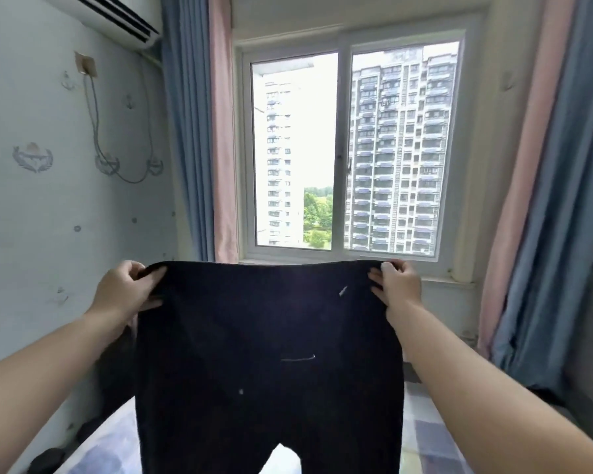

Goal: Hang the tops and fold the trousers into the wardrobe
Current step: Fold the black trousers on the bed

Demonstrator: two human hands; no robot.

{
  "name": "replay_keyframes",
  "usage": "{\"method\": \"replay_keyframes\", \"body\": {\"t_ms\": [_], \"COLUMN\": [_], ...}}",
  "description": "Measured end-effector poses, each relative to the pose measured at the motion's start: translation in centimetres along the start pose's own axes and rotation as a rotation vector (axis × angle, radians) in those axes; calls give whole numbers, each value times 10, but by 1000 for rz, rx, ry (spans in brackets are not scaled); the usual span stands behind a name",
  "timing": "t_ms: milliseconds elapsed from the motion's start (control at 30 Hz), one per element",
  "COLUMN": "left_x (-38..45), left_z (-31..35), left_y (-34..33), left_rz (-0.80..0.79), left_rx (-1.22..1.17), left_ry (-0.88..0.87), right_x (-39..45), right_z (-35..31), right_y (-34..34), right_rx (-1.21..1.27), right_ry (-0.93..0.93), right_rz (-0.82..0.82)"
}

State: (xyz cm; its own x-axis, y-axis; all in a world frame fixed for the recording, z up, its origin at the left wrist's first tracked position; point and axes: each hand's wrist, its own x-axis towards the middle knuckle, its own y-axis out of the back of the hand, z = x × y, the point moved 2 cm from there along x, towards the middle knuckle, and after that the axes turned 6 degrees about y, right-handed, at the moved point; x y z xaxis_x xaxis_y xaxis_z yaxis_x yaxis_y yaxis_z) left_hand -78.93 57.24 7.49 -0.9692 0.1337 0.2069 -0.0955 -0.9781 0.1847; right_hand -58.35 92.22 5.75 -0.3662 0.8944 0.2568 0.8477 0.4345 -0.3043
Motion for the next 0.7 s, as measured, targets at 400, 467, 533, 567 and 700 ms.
{"method": "replay_keyframes", "body": {"t_ms": [400,467,533,567,700], "left_x": [-57,-70,-88,-95,-119], "left_z": [111,120,129,132,133], "left_y": [-174,-201,-224,-233,-253], "left_rz": [-385,-441,-508,-534,-604], "left_rx": [-637,-696,-731,-754,-895], "left_ry": [176,191,198,203,265], "right_x": [64,67,69,70,73], "right_z": [-157,-174,-193,-202,-249], "right_y": [151,179,205,213,219], "right_rx": [-104,-109,-126,-136,-203], "right_ry": [308,320,343,359,441], "right_rz": [296,336,375,390,408]}}
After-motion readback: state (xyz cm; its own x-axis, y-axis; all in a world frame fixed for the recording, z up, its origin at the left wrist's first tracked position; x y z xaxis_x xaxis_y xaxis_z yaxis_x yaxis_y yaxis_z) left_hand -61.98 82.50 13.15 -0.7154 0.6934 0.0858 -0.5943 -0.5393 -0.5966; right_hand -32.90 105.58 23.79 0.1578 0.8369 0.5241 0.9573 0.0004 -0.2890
